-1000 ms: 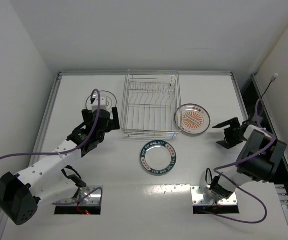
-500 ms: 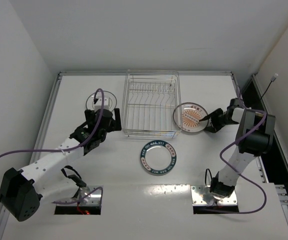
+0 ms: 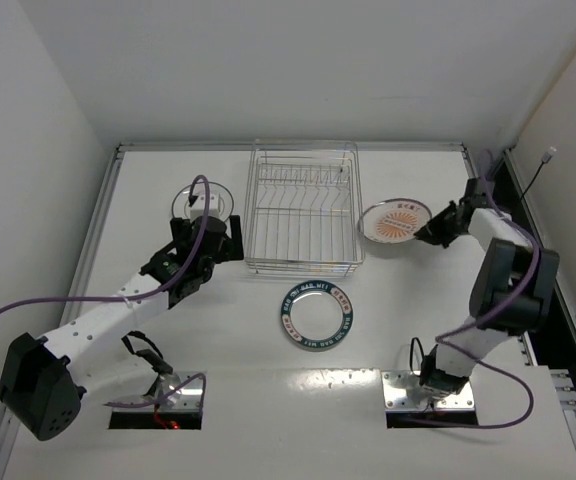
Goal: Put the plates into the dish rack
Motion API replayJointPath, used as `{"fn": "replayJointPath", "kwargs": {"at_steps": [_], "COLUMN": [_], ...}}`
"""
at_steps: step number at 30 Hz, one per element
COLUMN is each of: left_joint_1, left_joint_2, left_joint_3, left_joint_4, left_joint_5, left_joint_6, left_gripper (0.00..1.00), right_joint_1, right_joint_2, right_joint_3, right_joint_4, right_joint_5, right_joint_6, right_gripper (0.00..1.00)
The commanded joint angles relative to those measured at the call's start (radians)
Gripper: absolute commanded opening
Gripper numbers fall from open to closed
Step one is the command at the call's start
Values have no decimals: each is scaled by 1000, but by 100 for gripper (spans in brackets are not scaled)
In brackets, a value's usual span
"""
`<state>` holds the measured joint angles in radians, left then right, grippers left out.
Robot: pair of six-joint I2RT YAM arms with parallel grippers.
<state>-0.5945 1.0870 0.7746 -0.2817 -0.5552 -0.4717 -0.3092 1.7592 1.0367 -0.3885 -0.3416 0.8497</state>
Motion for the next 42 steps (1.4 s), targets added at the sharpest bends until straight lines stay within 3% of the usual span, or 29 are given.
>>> {"fn": "replayJointPath", "kwargs": {"at_steps": [1,6,8,12,19,32,42], "left_joint_1": [7,7,7,7,7,7,7], "left_joint_2": [7,16,25,25,34,34,34], "left_joint_3": [37,37,37,37,37,46,46], "left_joint_4": [15,15,6,6,-4,-4,-4], "left_joint_5": [-20,-29,-29,-38,-57,-57,-48], "left_joint_6": [-2,-12,-12,-12,-12,-12,-12], "left_gripper": [100,100,100,100,100,100,100], "right_joint_1": [25,231,300,482,643,722,812], "right_joint_2": [-281,-402,-402,-313,-46,178,318], "right_joint_3": [145,336,374,506,707,775,888], "right_joint_4": [-136,-213,-213,-213,-253,-253,-280], "right_joint_5": [364,760,845,1001,1223,1218,1218], "right_joint_6": [-79,-107,-116,-141,-208,-239,-406], "right_gripper": [0,0,0,0,0,0,1]}}
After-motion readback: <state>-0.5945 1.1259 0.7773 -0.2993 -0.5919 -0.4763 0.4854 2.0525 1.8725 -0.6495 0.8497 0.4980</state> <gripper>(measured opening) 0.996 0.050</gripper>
